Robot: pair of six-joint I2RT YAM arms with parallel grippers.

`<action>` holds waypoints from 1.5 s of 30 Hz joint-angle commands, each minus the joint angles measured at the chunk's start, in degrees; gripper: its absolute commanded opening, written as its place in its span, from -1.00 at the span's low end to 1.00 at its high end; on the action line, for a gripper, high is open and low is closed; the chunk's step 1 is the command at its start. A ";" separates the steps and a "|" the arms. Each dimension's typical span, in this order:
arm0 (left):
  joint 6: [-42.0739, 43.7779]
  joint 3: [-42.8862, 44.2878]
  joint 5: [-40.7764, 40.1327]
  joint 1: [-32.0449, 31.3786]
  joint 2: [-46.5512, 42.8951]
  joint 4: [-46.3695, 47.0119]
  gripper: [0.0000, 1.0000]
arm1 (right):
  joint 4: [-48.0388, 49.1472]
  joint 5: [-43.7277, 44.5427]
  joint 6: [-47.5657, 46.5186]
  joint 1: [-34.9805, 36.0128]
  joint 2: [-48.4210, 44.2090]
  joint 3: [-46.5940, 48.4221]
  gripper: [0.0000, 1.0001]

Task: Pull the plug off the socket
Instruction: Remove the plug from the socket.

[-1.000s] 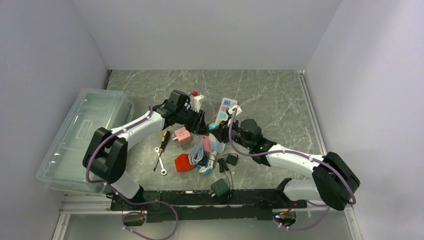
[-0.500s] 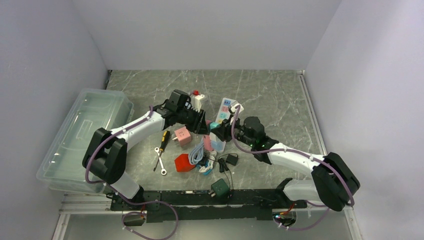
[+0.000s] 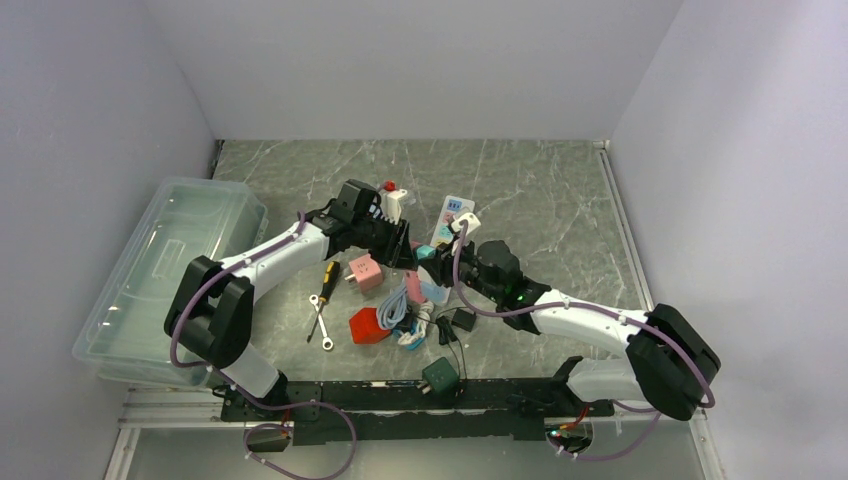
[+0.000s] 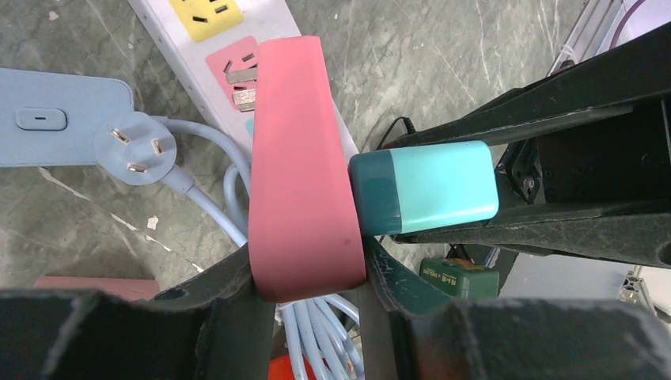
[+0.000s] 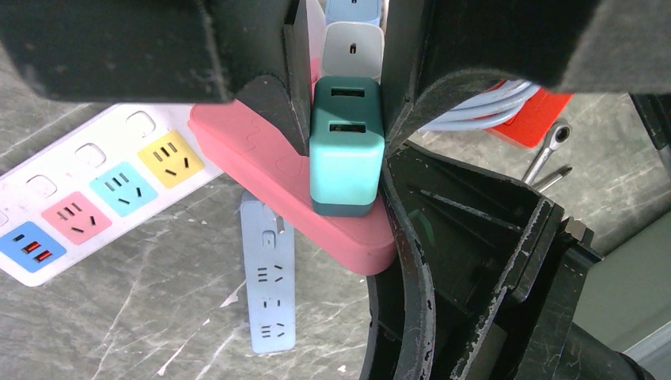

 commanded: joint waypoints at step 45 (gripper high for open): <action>1.34 1.92 -1.30 -0.15 -2.51 2.05 -1.00 | 0.59 -2.26 0.33 -4.78 -2.73 0.45 -1.00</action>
